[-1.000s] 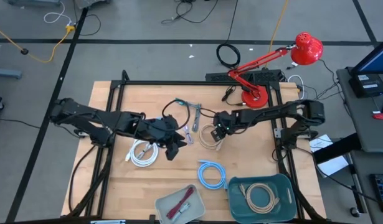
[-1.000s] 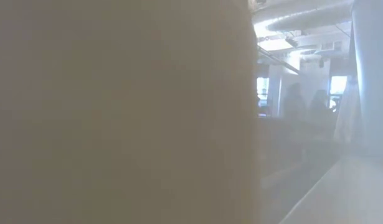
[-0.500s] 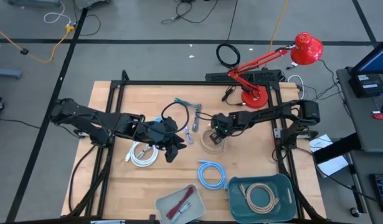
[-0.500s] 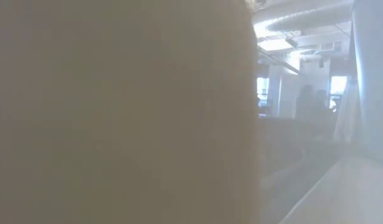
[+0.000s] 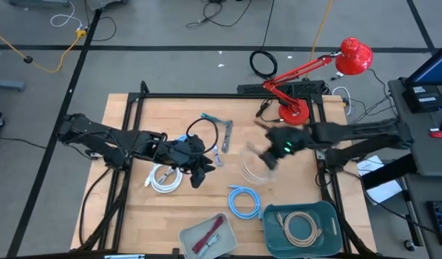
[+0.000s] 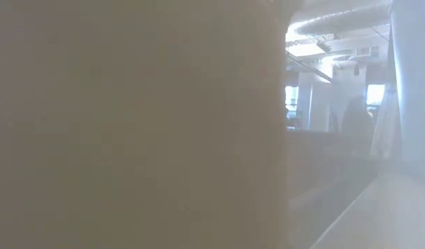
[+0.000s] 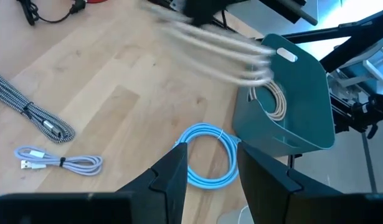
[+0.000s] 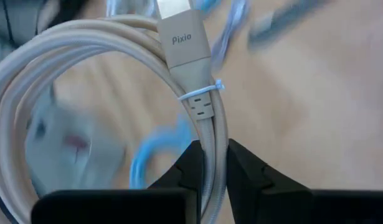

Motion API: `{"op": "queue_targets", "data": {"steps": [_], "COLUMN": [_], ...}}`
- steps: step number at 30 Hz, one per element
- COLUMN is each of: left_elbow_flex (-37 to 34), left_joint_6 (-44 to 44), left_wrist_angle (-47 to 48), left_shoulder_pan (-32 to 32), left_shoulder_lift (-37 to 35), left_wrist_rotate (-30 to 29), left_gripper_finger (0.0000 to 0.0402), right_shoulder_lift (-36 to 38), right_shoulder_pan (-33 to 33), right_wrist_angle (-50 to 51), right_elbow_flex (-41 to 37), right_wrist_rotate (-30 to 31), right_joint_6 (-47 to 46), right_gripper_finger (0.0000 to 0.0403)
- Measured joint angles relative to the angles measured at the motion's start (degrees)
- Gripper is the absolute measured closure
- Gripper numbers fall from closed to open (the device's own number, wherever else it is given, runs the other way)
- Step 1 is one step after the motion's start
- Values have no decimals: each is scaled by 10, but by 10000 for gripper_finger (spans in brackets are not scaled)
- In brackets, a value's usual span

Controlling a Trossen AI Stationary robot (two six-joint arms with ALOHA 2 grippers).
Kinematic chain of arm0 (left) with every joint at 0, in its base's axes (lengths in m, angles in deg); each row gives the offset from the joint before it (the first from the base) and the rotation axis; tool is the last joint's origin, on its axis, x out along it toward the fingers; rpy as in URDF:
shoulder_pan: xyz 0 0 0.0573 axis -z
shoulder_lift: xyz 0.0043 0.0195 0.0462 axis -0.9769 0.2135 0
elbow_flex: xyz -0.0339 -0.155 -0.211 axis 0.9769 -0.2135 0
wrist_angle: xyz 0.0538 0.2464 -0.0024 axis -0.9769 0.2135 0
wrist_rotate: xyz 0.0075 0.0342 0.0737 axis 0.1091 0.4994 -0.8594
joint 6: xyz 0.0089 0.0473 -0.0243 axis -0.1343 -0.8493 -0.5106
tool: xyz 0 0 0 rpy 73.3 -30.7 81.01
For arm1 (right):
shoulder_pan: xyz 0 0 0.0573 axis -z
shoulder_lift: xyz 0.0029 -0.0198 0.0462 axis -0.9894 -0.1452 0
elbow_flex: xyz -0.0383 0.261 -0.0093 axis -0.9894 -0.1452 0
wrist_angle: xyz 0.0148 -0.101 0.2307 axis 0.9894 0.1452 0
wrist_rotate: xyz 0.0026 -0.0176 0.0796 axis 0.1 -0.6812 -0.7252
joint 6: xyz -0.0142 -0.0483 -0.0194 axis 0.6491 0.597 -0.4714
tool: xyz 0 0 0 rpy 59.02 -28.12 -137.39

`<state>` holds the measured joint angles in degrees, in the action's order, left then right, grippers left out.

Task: Pick & Place USB Port
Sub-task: Put the brown display cable into the blue bin

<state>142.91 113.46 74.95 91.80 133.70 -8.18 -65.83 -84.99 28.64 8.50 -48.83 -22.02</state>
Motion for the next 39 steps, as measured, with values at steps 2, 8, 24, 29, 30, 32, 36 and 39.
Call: {"op": "queue_targets", "data": {"steps": [2, 8, 24, 29, 30, 32, 36, 39], "left_elbow_flex": [0, 0, 0, 0, 0, 0, 0, 0], "left_joint_6": [0, 33, 162, 178, 179, 180, 191, 193], "left_wrist_angle": [0, -2, -68, -96, -102, -111, -112, -112], "left_shoulder_pan": [0, 3, 83, 109, 113, 119, 124, 126], "left_shoulder_lift": [0, 0, 0, 0, 0, 0, 0, 0], "left_wrist_rotate": [0, 2, -89, -143, -147, -151, -151, -151], "left_gripper_finger": [261, 261, 261, 261, 261, 261, 261, 261], "right_shoulder_lift": [36, 98, -96, -150, -157, -171, -186, -201], "right_shoulder_pan": [-58, -261, -529, -518, -515, -511, -511, -506], "right_wrist_angle": [61, 192, 108, 105, 103, 94, 68, 59], "right_elbow_flex": [1, 4, 4, 4, 4, 4, 4, 4], "right_wrist_rotate": [-3, 40, 125, 119, 112, 109, 125, 124], "right_joint_6": [-34, -188, -317, -321, -321, -321, -319, -308], "right_gripper_finger": [371, 371, 371, 371, 371, 371, 371, 370]}}
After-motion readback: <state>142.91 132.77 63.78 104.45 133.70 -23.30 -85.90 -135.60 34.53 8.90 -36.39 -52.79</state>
